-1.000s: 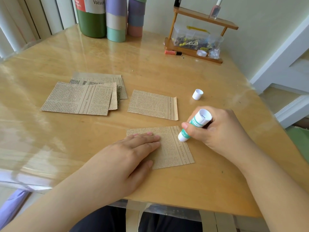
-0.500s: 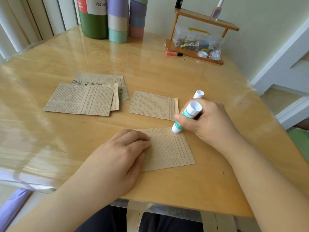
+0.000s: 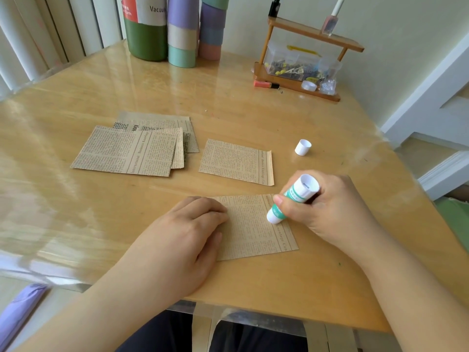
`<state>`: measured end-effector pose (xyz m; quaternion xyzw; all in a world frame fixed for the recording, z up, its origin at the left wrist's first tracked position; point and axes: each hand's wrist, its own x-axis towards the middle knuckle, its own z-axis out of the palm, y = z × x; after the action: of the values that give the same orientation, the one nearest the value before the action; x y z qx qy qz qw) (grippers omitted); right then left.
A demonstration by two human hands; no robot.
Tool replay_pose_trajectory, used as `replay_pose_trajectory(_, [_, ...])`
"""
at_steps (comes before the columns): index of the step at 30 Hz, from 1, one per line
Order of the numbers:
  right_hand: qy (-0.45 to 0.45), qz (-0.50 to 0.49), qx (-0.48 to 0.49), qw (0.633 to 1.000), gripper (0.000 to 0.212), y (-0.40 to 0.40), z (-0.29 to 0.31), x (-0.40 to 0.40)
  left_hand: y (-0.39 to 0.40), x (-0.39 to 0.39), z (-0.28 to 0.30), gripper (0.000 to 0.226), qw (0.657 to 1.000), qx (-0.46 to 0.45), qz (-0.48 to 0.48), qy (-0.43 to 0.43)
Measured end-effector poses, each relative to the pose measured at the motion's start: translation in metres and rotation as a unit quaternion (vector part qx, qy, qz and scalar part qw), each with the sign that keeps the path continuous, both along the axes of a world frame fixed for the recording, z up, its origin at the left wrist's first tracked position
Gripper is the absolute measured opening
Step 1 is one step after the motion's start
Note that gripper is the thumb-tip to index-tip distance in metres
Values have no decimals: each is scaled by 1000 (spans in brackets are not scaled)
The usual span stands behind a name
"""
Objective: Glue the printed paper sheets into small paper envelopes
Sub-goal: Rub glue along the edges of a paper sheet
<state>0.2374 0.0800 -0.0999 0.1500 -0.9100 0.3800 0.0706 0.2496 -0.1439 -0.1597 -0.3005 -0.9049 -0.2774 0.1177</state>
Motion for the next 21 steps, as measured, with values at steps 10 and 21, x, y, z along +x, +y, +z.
replay_pose_trajectory(10, [-14,-8,-14,1000,26,-9,-1,-18,1,0,0,35,1000,2,1,8])
replay_pose_trajectory(21, [4,-7,-11,1000,27,-14,-2,-24,0,0,-1,35,1000,-4,1,9])
